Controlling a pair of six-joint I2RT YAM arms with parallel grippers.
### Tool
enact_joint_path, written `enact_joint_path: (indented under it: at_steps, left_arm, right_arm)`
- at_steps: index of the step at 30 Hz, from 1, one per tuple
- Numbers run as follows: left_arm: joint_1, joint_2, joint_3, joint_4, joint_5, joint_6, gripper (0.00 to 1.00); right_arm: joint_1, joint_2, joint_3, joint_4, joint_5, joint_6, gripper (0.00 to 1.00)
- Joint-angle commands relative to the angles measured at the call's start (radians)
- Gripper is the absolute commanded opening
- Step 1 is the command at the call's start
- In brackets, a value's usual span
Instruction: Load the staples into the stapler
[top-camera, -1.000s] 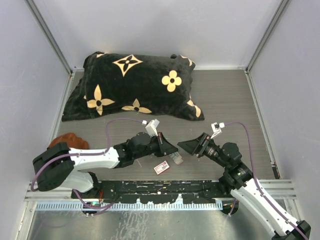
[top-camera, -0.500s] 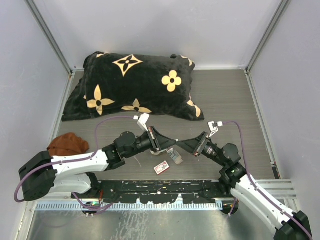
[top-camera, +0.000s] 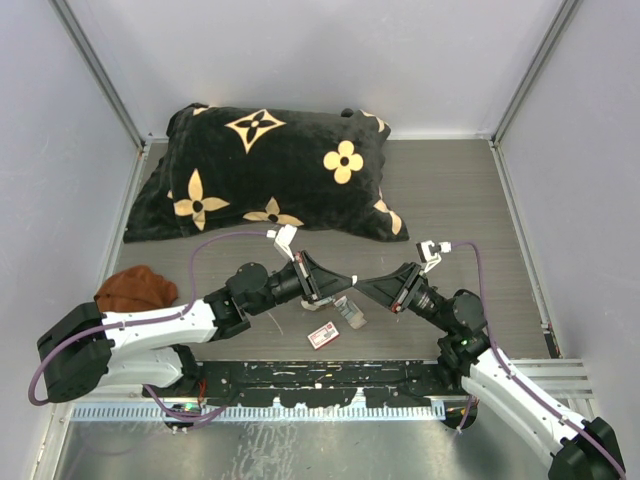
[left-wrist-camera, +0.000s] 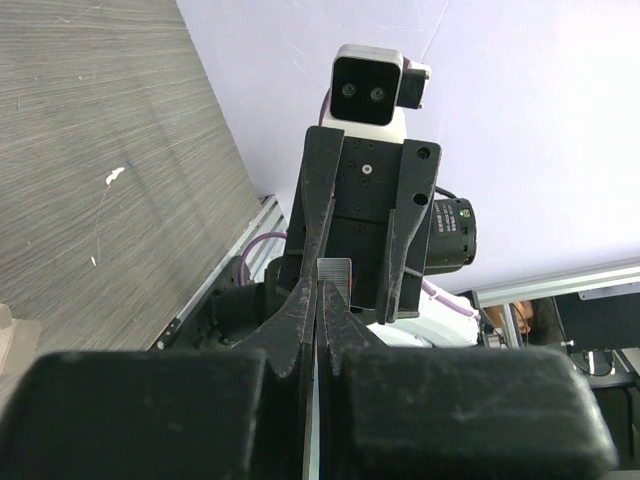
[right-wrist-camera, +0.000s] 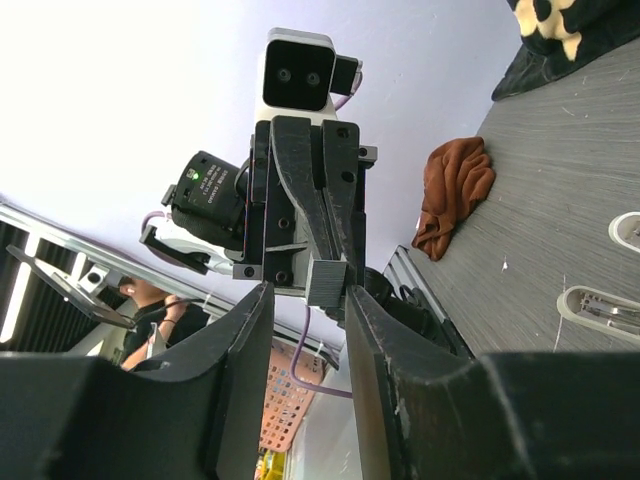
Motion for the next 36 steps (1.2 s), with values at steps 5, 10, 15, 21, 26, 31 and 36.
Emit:
enact_joint_path:
  at_steps: [5,10,15,21,26,31,36]
  left_arm:
    - [0.005,-0.011,0.021,0.074,0.029,0.001,0.0]
    - [0.005,-0.006,0.022,0.088,0.037,-0.005,0.0]
    - [0.004,-0.001,0.027,0.092,0.048,-0.006,0.0]
    - [0.005,0.009,0.032,0.095,0.057,-0.005,0.0]
    - [0.005,0.019,0.034,0.093,0.056,-0.002,0.0]
    - [0.005,0.018,0.036,0.086,0.051,0.004,0.03]
    - [0.007,-0.004,0.034,0.051,0.035,0.017,0.12]
  right_arm:
    - [0.001,0.012,0.004,0.107,-0.017,0.027,0.34]
    - [0.001,0.021,-0.003,0.132,-0.017,0.044,0.31]
    - [0.001,0.022,-0.003,0.132,-0.017,0.044,0.28]
    - [0.001,0.017,-0.003,0.134,-0.014,0.046,0.23]
    - [0.001,0.009,-0.008,0.131,-0.007,0.047,0.19]
    - [0.001,-0.003,-0.014,0.111,0.002,0.046,0.15]
    - [0.001,-0.019,-0.022,0.082,0.008,0.041,0.13]
